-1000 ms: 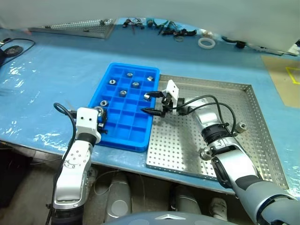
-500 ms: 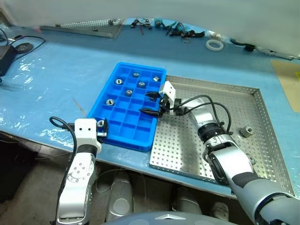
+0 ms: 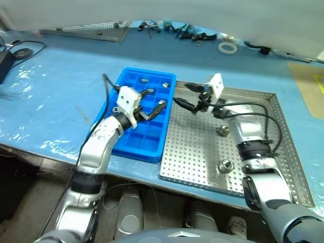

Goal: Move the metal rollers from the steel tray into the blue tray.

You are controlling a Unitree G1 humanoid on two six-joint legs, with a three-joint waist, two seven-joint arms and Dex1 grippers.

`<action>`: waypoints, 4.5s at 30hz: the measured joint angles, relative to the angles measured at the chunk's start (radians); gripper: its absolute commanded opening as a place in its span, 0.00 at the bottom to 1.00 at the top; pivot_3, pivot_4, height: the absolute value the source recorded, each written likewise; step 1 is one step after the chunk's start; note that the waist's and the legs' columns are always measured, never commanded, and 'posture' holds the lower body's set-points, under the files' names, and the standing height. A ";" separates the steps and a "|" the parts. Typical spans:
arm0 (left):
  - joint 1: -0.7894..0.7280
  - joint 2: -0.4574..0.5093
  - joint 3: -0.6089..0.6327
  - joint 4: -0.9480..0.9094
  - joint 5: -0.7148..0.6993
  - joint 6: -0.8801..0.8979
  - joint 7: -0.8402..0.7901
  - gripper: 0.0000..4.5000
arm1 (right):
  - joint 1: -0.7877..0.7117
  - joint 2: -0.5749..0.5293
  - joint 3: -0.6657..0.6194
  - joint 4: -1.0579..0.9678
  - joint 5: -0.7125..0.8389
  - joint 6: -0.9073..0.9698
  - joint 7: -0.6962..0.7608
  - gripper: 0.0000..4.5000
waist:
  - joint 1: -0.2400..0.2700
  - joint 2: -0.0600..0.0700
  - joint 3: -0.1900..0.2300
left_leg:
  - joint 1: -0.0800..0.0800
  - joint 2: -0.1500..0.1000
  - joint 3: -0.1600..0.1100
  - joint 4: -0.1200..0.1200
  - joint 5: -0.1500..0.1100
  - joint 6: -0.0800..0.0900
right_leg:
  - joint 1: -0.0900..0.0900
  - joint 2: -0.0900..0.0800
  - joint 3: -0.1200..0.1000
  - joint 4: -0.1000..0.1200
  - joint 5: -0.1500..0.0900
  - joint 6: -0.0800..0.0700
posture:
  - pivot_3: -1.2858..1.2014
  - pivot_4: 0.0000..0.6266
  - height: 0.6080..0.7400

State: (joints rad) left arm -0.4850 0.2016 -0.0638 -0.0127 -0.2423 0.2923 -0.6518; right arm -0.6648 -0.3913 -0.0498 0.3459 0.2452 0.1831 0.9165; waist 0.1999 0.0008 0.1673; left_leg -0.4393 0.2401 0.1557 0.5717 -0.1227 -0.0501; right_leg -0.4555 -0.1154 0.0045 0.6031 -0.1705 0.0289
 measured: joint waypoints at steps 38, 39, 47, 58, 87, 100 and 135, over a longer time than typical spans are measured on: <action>-0.569 -0.317 -0.058 1.259 0.257 -0.373 -0.100 0.80 | 0.679 -0.111 -0.252 -0.813 0.106 0.348 -0.441 1.00 | -0.269 0.001 -0.002 | 0.001 -0.003 0.020 0.001 -0.010 0.017 | 0.000 -0.001 0.020 -0.020 0.000 0.006 | 0.29 0.24 1.00; -0.570 -0.318 -0.057 1.261 0.263 -0.371 -0.084 0.75 | 0.681 -0.111 -0.252 -0.814 0.105 0.348 -0.443 1.00 | -0.270 0.001 -0.002 | 0.001 -0.003 0.020 0.001 -0.010 0.017 | 0.000 -0.001 0.020 -0.020 -0.001 0.009 | 0.29 0.24 1.00; -0.570 -0.335 0.042 1.260 0.200 -0.373 -0.077 0.37 | 0.684 -0.111 -0.247 -0.813 0.096 0.334 -0.459 1.00 | -0.269 0.001 -0.002 | 0.001 -0.004 0.020 0.003 -0.010 0.017 | 0.000 -0.002 0.021 -0.020 -0.003 0.012 | 0.31 0.24 1.00; -0.334 -0.283 0.125 0.613 0.079 -0.295 0.034 0.37 | 0.378 -0.102 -0.026 -0.483 0.040 0.218 -0.337 1.00 | -0.247 0.001 -0.002 | 0.001 -0.002 0.020 0.000 -0.010 0.017 | -0.002 -0.001 0.018 -0.017 0.001 0.004 | 0.47 0.24 1.00; 0.355 -0.075 0.108 -0.417 0.170 0.297 0.520 0.37 | 0.010 0.117 0.181 0.158 -0.076 -0.106 -0.045 1.00 | -0.092 0.001 -0.002 | 0.000 0.000 0.018 -0.002 -0.007 0.013 | -0.002 -0.002 0.011 -0.015 0.001 0.004 | 0.64 0.24 1.00; 0.464 -0.076 0.139 -0.509 0.172 0.373 0.587 0.60 | -0.010 0.123 0.181 0.235 -0.111 -0.161 -0.036 1.00 | -0.051 0.001 -0.002 | 0.000 0.000 0.016 -0.003 -0.006 0.011 | -0.002 -0.002 0.010 -0.014 0.001 0.004 | 0.64 0.24 1.00; -0.180 -0.104 -0.145 0.331 -0.091 -0.099 -0.382 0.89 | 0.666 -0.329 -0.009 -0.758 0.137 0.491 -0.089 1.00 | -0.195 0.000 -0.003 | 0.016 -0.001 0.023 -0.007 -0.004 0.008 | 0.002 0.003 0.024 -0.015 -0.004 0.012 | 0.38 0.24 1.00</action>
State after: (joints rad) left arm -0.6654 0.0979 -0.2084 0.3181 -0.3330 0.1931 -1.0340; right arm 0.0008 -0.7198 -0.0588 -0.4124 0.3825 0.6738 0.8275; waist 0.0045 0.0012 0.1647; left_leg -0.4236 0.2395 0.1783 0.5644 -0.1267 -0.0420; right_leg -0.4531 -0.1122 0.0289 0.5885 -0.1740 0.0413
